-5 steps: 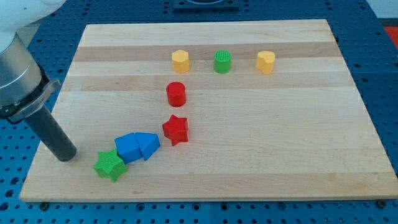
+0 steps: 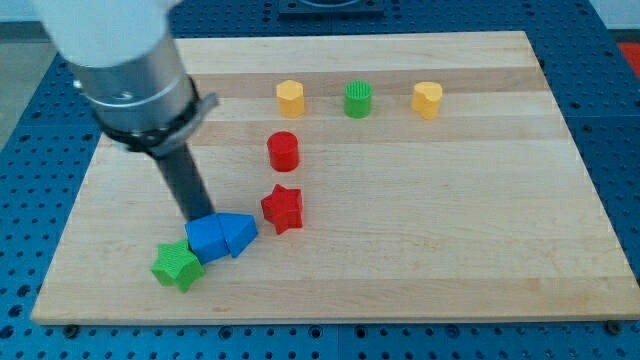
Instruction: Place the red star parallel right to the red circle
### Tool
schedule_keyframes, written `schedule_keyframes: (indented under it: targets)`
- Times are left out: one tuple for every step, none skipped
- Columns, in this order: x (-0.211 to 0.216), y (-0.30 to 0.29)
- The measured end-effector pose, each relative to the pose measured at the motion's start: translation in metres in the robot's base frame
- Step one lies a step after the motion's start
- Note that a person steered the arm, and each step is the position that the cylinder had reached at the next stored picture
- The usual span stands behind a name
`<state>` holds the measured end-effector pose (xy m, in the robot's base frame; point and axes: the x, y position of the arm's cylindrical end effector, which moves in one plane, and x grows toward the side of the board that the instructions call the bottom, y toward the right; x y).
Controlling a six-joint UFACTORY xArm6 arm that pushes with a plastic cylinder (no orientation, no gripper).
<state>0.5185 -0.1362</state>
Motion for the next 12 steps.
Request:
schedule_keyframes:
  targets:
    - [0.001,0.033]
    - [0.001,0.06]
    - [0.001,0.09]
    - [0.001,0.114]
    - [0.001,0.142]
    - [-0.008,0.176]
    - [-0.017,0.201]
    - [-0.017,0.202]
    - [-0.009,0.183]
    - [0.007,0.153]
    - [0.01,0.143]
    - [-0.018,0.144]
